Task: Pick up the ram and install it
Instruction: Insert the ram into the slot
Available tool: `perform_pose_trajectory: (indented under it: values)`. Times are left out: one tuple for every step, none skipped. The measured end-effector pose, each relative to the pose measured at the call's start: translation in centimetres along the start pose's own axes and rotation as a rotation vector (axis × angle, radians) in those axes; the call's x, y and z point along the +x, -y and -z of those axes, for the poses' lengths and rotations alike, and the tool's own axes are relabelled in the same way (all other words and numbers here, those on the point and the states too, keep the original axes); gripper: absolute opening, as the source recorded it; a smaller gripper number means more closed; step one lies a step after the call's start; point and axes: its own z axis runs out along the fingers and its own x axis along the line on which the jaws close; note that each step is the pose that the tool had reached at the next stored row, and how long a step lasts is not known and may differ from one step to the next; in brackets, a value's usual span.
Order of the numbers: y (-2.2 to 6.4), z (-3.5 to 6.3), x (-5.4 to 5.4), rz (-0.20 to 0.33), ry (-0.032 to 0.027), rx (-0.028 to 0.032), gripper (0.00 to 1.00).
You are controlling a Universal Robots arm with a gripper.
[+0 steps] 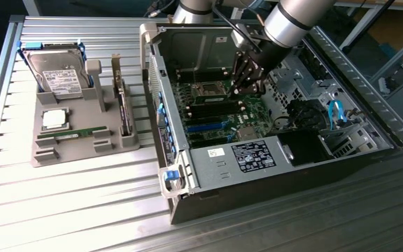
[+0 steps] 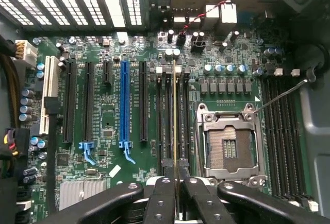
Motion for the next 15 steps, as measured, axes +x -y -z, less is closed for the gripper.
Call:
perform_pose_trajectory:
  values:
    - [0.04,-0.20,0.01,0.000,0.0000,0.0000,0.12]
    - [0.08,-0.41,0.02,0.000,0.0000,0.0000,0.12]
    - [0.09,-0.46,0.02,0.000,-0.0001,0.0000,0.12]
    - [0.09,-0.46,0.03,0.000,-0.0003,-0.0001,0.12]
    - [0.09,-0.46,0.03,0.000,-0.0003,0.0000,0.12]
    - [0.06,-0.48,0.02,0.000,-0.0001,0.0000,0.12]
    - [-0.11,-0.54,0.03,0.000,0.0001,0.0000,0.12]
    - [-0.18,-0.55,0.03,0.000,0.0001,0.0000,0.12]
    - [-0.18,-0.55,0.03,0.000,0.0000,0.0000,0.12]
    - [-0.18,-0.55,0.03,0.000,-0.0001,0.0000,0.12]
    - [-0.18,-0.55,0.05,0.000,-0.0001,0.0000,0.12]
    - [-0.18,-0.55,0.13,0.000,0.0000,0.0000,0.12]
    - [-0.18,-0.55,0.20,0.000,0.0000,0.0000,0.12]
    - [-0.17,-0.55,0.35,0.000,0.0000,0.0000,0.12]
    - [-0.17,-0.55,0.46,0.000,0.0000,0.0000,0.12]
